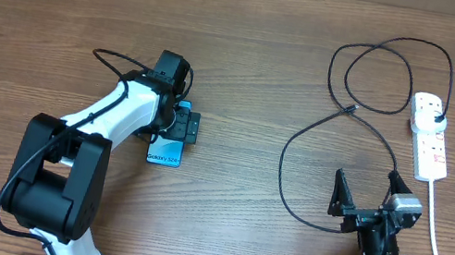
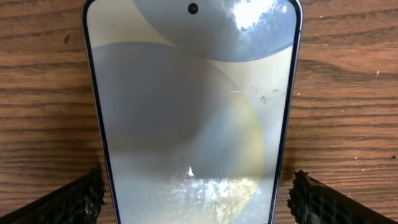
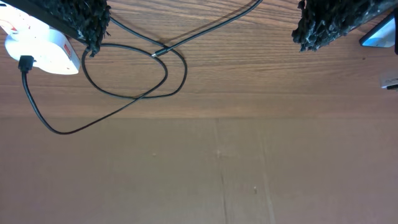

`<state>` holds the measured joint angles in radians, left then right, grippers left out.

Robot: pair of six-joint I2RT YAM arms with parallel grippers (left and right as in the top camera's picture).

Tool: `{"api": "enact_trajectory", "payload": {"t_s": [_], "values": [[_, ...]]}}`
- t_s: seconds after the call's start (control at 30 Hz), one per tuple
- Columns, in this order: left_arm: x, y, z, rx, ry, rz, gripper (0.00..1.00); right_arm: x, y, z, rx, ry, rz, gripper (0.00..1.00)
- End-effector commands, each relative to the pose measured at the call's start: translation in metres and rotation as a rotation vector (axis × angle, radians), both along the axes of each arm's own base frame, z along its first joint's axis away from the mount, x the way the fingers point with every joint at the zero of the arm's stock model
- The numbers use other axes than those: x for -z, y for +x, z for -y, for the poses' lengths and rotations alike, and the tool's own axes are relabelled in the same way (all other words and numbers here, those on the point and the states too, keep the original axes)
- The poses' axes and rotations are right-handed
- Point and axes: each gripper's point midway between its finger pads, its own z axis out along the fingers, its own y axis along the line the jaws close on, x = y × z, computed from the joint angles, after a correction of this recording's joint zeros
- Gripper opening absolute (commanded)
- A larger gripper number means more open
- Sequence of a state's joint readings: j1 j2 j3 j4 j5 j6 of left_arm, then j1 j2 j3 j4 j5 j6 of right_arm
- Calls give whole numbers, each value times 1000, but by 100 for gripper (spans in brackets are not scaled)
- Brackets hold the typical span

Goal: Plug charger to phone and switch on socket
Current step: 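Close the left gripper on the phone's edge and tilt it up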

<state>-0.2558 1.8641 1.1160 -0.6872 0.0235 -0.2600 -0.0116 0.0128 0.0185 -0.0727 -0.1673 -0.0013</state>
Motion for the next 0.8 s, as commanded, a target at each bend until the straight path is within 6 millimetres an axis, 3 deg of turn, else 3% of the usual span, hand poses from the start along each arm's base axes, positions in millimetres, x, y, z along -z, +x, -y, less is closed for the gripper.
{"api": "enact_trajectory", "payload": {"t_s": [0.0,0.53,0.77], "values": [[24,-27,2,-7,-9,-113,100,3,0,0,4,-7,1,100],[29,-37,12,9,43,-121,100,3,0,0,5,-7,1,100],[58,-44,9,-52,68,-187,100,3,0,0,4,-7,1,100]]}}
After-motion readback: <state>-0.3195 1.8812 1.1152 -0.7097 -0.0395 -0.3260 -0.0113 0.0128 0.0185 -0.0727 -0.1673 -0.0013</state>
